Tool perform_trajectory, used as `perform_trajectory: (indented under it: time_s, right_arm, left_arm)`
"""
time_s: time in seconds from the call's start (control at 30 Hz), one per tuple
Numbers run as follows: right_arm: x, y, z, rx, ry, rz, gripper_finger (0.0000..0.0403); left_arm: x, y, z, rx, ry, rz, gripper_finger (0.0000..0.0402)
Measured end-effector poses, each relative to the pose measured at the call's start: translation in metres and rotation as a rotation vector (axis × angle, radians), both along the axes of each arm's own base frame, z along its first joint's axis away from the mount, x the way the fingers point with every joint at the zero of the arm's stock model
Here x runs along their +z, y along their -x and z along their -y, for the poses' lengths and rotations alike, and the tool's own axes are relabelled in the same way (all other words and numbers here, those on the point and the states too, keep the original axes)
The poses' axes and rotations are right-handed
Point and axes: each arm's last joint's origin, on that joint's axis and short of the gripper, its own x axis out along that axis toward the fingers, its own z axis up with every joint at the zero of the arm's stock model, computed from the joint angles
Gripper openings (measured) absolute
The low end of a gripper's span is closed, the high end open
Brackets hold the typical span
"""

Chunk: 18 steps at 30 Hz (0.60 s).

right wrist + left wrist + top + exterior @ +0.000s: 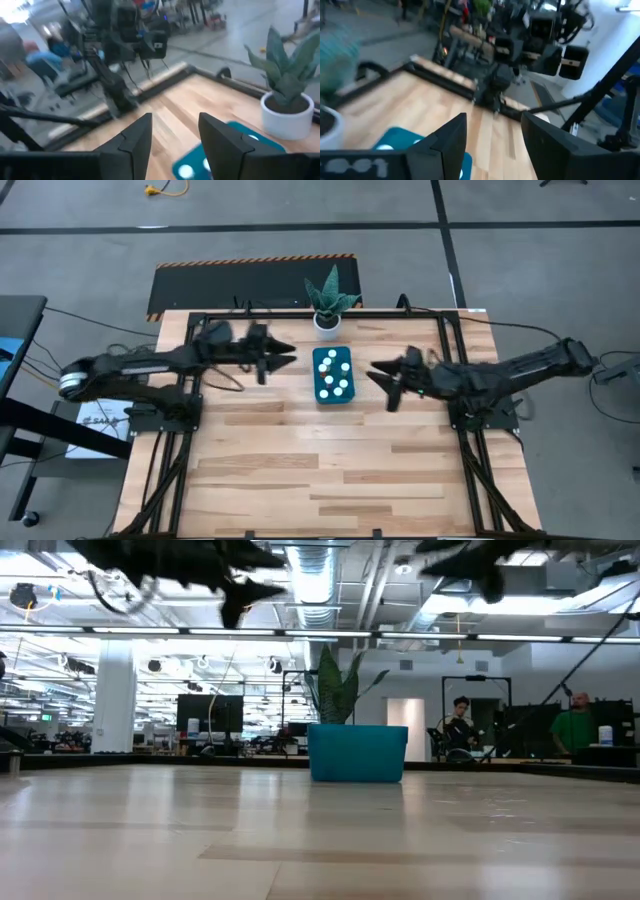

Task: Pick and place pill bottles into a basket
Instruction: Return to Home Position

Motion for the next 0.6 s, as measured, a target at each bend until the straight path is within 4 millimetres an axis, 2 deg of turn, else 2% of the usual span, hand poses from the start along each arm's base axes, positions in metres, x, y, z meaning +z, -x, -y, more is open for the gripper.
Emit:
perform_trajectory:
  time_s: [0.17,0.3,0.43,0.6]
  right_arm:
    - [0.015,0.029,-0.030,0.025,-0.016,0.084,0.0153]
    - [0.016,0.040,-0.046,0.049,-0.040,0.095,0.0153]
    - [0.013,0.046,-0.054,-0.003,-0.021,0.081,0.0152]
    - [0.013,0.046,-0.052,-0.026,-0.038,0.090,0.0150]
  left_arm:
    - [0.023,0.043,0.025,-0.011,-0.050,0.004,0.0166]
    - [0.027,0.073,0.045,0.024,-0.067,-0.048,0.0164]
    - [0.029,0.096,0.057,0.080,-0.126,-0.074,0.0164]
    - [0.020,0.109,0.065,0.013,-0.156,-0.175,0.0164]
